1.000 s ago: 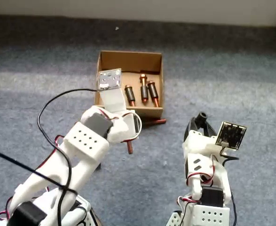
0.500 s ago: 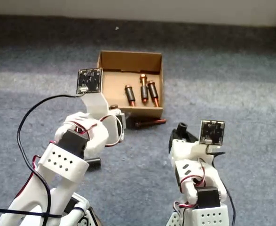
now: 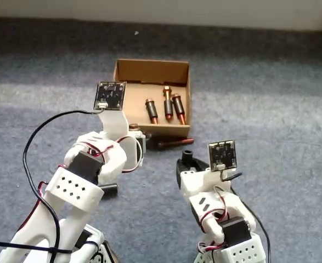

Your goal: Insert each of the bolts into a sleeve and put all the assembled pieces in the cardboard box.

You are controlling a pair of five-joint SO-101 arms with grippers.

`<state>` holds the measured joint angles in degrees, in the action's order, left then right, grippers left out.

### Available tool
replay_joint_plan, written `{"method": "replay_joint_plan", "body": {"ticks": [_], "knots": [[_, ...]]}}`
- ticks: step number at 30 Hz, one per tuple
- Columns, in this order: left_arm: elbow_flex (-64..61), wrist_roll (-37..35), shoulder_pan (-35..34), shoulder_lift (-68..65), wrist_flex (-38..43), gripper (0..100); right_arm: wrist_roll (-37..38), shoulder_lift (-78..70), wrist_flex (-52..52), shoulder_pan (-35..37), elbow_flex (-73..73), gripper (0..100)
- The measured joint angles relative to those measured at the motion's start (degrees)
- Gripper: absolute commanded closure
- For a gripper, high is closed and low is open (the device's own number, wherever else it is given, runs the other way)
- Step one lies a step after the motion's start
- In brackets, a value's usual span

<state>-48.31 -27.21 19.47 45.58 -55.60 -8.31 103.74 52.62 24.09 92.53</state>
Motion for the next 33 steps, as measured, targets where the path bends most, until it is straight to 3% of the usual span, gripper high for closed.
{"method": "replay_joint_plan", "body": {"ticks": [12, 21, 33], "knots": [[-0.7, 0.0, 0.1, 1.8, 0.0, 99, 0.0, 0.0, 0.0, 3.1, 0.0, 98.9], [-9.6, 3.8, 0.1, 21.1, 1.6, 99, 0.0, 0.0, 0.0, 3.6, 0.0, 99.2], [-10.8, 5.1, 0.1, 33.3, 1.8, 99, 0.0, 0.0, -3.6, 13.6, 0.0, 99.2]]}}
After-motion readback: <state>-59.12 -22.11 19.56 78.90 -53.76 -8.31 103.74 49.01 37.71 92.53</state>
